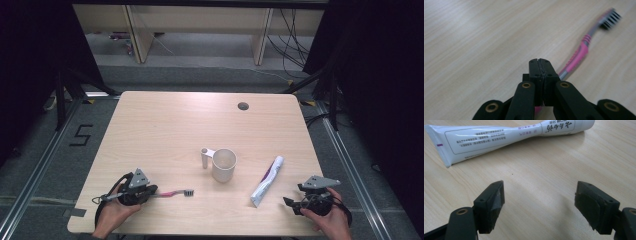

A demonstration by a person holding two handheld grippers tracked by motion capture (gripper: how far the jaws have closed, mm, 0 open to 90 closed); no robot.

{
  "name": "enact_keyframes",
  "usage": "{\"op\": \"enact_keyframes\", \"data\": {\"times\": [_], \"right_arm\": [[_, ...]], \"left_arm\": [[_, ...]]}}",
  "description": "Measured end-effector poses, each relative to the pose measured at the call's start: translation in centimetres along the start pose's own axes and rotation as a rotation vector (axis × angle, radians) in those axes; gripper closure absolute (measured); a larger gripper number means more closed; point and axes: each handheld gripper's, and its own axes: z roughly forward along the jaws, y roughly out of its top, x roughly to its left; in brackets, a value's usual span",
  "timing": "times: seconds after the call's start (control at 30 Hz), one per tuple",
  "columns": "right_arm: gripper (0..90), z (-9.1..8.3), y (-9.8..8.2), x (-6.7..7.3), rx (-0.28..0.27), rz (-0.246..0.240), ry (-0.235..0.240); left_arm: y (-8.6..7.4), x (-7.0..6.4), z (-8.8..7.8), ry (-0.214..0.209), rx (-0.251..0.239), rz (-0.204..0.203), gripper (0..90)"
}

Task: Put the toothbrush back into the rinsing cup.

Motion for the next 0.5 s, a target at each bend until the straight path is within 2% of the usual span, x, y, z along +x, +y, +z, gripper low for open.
{"op": "enact_keyframes", "data": {"times": [0.5], "right_arm": [[24.7, 0.0, 0.0, 0.0, 0.004, 0.000, 0.001]], "left_arm": [[-0.8, -2.4, -1.3, -0.027, 0.027, -0.012, 86.8]]}}
